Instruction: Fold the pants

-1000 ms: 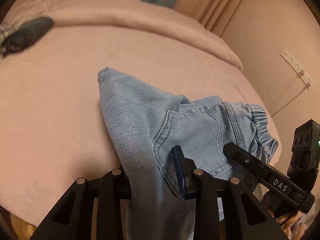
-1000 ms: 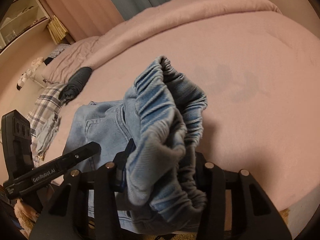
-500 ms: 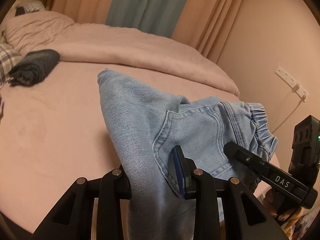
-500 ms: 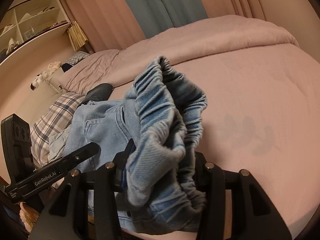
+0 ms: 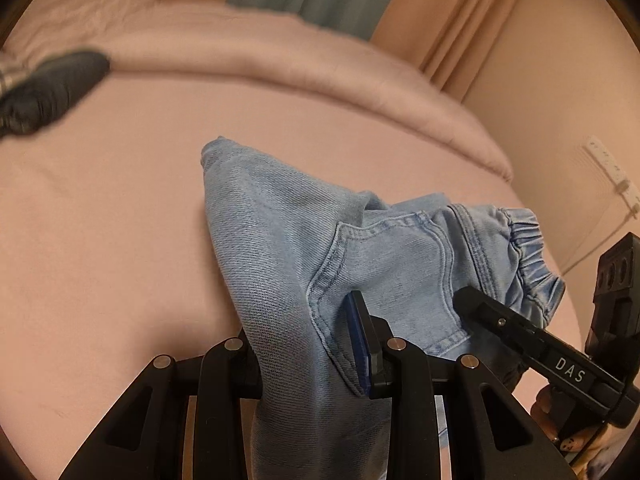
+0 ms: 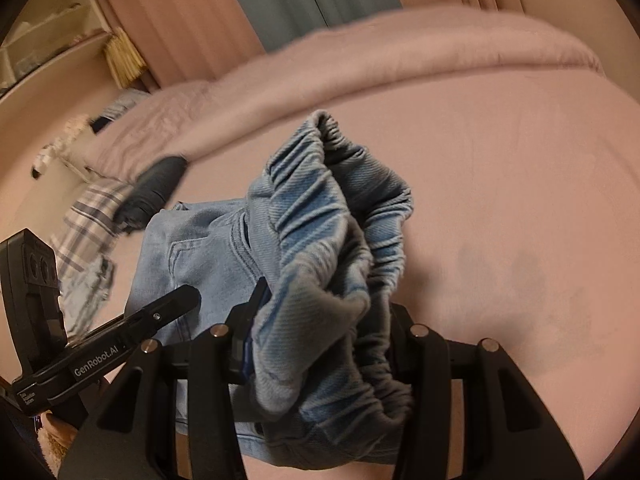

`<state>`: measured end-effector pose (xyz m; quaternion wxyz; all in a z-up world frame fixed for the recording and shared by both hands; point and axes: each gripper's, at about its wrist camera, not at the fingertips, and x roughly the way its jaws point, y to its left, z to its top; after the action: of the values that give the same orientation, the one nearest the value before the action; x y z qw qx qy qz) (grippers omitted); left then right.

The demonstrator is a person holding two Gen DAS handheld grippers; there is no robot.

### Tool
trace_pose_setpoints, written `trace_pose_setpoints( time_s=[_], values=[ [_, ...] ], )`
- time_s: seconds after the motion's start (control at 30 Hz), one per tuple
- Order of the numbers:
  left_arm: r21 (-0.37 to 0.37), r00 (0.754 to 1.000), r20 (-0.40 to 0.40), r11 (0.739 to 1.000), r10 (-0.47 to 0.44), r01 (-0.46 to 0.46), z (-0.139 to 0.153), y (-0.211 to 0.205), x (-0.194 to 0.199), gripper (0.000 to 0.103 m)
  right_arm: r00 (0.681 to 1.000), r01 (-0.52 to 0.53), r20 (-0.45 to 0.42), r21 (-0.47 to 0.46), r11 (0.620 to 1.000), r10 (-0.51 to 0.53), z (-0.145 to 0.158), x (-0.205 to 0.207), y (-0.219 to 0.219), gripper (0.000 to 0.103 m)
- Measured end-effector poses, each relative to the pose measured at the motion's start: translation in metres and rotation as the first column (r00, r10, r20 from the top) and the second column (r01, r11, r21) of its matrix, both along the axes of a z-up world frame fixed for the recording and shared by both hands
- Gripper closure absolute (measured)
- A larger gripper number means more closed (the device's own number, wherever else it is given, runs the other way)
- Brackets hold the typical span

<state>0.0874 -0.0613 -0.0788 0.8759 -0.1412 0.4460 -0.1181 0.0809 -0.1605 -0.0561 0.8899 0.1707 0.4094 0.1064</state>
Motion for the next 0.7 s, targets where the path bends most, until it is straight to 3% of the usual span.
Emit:
trace_pose_setpoints(
  time_s=[0.13,0.5,0.7],
  values=[
    [0.026,1.000,-0.024,1.000,0.009,-0.009,-0.018,0.001,0.000,0.073,0.995,0.011,-0.097,0.000,1.000,-0.011,-0.032,0.013,0.000,0.053],
    [-0.011,0.998,-0.059,1.000,0.020,-0.020,-0.022,0.011,0.001,0.071,0.992,0.029,-0.121,-0.006,1.000,-0.030,-0.035,0.013,-0.001,0.046],
    [0.031,0.998,-0.053,0.999,0.039,-0.037,-0.010,0.011,-0.010,0.071,0.989,0.055,-0.133,-0.028,0.998,-0.058,-0.032,0.009,0.002,0.040]
  ],
)
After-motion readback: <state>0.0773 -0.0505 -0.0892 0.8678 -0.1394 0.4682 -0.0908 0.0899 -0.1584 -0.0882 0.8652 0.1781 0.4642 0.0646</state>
